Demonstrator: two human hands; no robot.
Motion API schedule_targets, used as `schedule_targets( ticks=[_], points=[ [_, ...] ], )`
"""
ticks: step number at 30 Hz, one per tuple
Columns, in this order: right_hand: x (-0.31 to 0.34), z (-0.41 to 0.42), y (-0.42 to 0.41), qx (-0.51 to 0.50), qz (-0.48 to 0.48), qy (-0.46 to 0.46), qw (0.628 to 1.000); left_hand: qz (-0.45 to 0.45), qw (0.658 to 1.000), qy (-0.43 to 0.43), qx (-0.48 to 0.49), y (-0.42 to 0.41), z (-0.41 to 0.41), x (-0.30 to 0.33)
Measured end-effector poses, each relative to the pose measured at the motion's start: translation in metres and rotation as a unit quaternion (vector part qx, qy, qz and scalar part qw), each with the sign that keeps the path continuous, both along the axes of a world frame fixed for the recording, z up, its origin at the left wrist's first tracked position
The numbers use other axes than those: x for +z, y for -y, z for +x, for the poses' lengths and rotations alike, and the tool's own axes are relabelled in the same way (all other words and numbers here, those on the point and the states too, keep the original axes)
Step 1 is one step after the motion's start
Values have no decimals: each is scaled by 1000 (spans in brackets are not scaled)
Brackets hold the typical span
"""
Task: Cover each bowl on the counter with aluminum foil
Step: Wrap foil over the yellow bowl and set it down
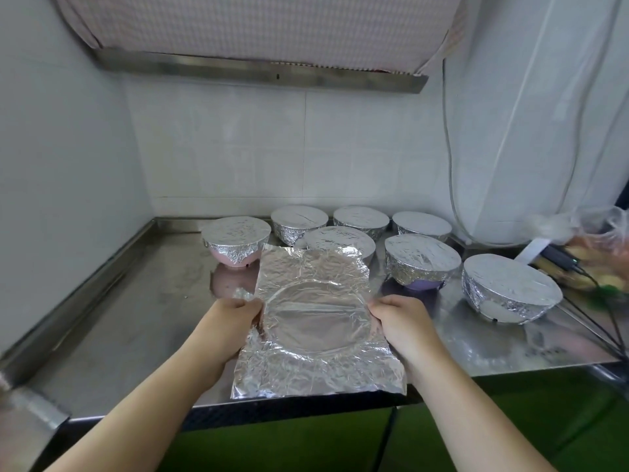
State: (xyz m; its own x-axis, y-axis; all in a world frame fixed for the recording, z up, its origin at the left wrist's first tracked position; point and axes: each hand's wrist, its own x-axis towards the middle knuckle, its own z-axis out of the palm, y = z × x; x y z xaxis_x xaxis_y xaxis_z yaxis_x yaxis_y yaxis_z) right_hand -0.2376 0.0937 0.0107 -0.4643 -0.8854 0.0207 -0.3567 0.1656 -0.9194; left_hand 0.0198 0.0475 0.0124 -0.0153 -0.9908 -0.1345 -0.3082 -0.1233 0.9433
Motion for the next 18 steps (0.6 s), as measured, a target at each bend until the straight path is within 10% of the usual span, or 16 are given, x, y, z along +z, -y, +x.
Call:
schedule_targets(
  ticks=[4, 9, 18],
  points=[
    [-4, 1, 1, 0, -8, 17, 1000, -69, 992, 101, 22, 2, 2, 4],
    [-2, 1, 3, -5, -2, 37, 999, -412, 844, 343, -9, -7, -21, 32],
    [41, 22, 5, 75, -69, -335, 937, -209, 821, 498, -185, 23, -55, -13]
  ],
)
